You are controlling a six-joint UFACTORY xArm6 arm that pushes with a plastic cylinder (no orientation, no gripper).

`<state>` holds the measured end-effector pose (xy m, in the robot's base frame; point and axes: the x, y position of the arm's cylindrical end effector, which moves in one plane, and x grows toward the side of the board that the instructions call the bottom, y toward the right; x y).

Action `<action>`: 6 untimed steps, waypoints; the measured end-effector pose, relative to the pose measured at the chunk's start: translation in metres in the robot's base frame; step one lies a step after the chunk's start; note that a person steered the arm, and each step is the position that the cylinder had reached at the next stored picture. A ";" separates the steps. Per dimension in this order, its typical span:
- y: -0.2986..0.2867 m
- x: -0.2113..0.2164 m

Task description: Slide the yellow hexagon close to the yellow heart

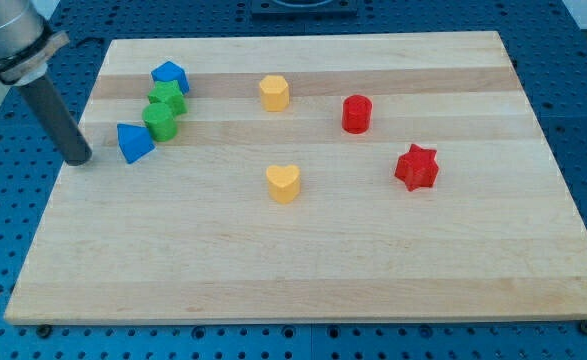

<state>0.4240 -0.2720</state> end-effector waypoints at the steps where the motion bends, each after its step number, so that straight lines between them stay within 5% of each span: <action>1: 0.034 0.000; 3: 0.067 0.000; 6: 0.057 0.057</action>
<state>0.4814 -0.2147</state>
